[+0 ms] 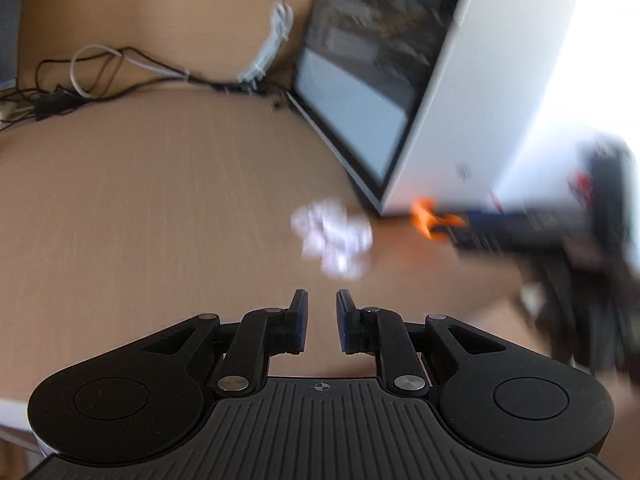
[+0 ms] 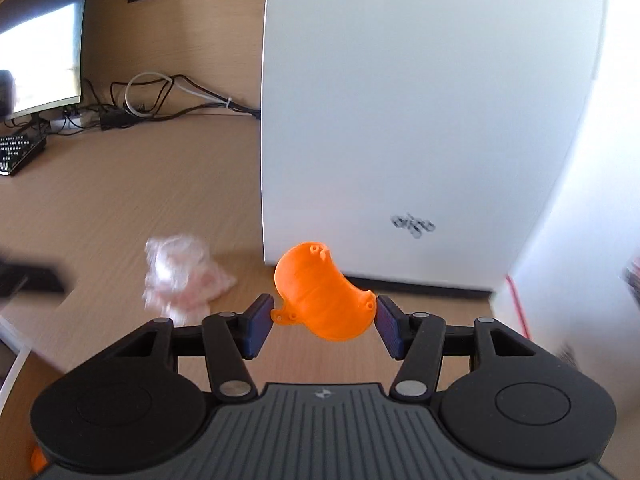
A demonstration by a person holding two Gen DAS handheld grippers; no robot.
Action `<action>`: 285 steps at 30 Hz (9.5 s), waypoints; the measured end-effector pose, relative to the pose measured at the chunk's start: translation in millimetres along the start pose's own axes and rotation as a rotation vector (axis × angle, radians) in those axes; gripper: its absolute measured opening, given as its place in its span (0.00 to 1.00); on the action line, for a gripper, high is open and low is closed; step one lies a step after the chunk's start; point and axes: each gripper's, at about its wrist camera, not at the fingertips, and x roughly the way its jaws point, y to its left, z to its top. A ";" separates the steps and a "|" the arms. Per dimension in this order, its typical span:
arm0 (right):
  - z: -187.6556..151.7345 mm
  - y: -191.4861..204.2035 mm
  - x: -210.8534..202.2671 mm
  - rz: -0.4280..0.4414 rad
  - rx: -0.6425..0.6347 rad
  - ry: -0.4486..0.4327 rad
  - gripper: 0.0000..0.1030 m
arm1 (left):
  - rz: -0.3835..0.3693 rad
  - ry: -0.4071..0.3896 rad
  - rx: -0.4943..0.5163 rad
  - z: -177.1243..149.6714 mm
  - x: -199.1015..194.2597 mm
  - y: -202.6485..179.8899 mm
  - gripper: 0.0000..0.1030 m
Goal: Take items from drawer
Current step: 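Set the tissue on the desk with the left gripper while the right gripper sets the orange toy beside it, then grasp the yellow cake toy with the left gripper while the right gripper grasps the pink Volcano package, then place the cake toy on the desk with the left gripper while the right gripper places the Volcano package, then reach into the drawer and grasp the pink pig toy with the left gripper, then lift the pig toy with the left gripper while the right gripper grasps the orange toy in the drawer, then lower the pig toy onto the desk with the left gripper while the right gripper carries the orange toy up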
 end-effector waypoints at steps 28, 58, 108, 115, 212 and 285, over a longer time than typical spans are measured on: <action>-114.7 -7.3 -87.8 0.093 0.089 0.291 0.63 | 0.024 0.550 0.220 -119.5 49.3 -74.1 0.28; -141.0 72.7 -13.8 0.251 -0.183 0.617 0.42 | -0.155 0.453 -0.077 -126.8 -6.2 -21.6 0.41; 45.1 44.3 -0.6 0.228 -0.075 0.235 0.42 | 0.021 -0.089 -0.276 -4.9 -26.1 24.2 0.39; 40.0 70.7 25.9 0.169 -0.125 0.209 0.46 | -0.016 0.065 -0.276 -42.0 -4.7 6.7 0.39; -108.5 48.2 -67.4 0.360 -0.051 0.383 0.65 | -0.117 0.275 -0.257 -24.1 9.1 -8.3 0.39; -38.4 -34.0 -87.1 0.156 0.092 0.202 0.48 | 0.171 0.056 -0.127 37.8 109.0 -2.0 0.40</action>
